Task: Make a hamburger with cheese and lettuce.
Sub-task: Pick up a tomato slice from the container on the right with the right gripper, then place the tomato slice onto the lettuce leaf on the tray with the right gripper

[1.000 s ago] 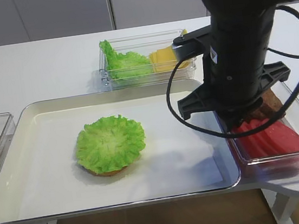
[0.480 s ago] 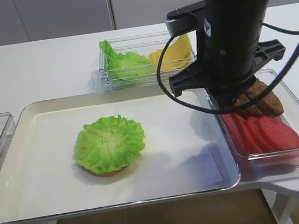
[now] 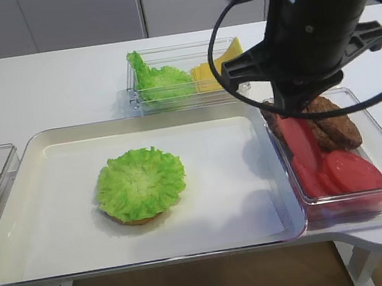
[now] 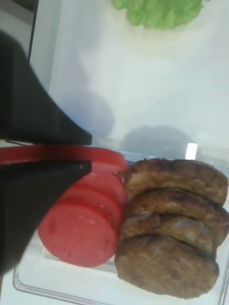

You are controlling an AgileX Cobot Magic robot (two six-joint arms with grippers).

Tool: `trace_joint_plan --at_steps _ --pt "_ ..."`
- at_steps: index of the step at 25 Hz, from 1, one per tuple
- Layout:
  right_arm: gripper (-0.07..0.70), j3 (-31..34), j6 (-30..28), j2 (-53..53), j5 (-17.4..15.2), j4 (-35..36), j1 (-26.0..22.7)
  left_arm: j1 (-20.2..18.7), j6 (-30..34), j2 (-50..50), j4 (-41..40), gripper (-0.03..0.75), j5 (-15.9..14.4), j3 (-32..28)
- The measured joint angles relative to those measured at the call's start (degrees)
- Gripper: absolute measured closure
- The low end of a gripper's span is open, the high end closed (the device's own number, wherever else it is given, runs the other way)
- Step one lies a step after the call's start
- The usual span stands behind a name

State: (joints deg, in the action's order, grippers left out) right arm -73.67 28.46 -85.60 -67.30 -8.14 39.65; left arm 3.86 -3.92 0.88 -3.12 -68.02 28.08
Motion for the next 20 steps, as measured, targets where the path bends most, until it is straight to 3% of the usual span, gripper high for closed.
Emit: trace_joint_plan --at_steps 6,11,20 --pt "0.569 -3.7 -0.7 2.3 -2.7 0.4 0.0 0.0 0.0 0.0 0.0 0.361 0.0 0.0" --pt "0.569 -7.4 -1.6 2.3 -2.8 2.7 0.1 0.0 0.0 0.0 0.0 0.361 0.0 0.0" --pt "0.570 -14.1 -2.0 -3.5 -4.0 0.4 7.2 0.0 0.0 0.0 0.0 0.361 0.0 0.0"
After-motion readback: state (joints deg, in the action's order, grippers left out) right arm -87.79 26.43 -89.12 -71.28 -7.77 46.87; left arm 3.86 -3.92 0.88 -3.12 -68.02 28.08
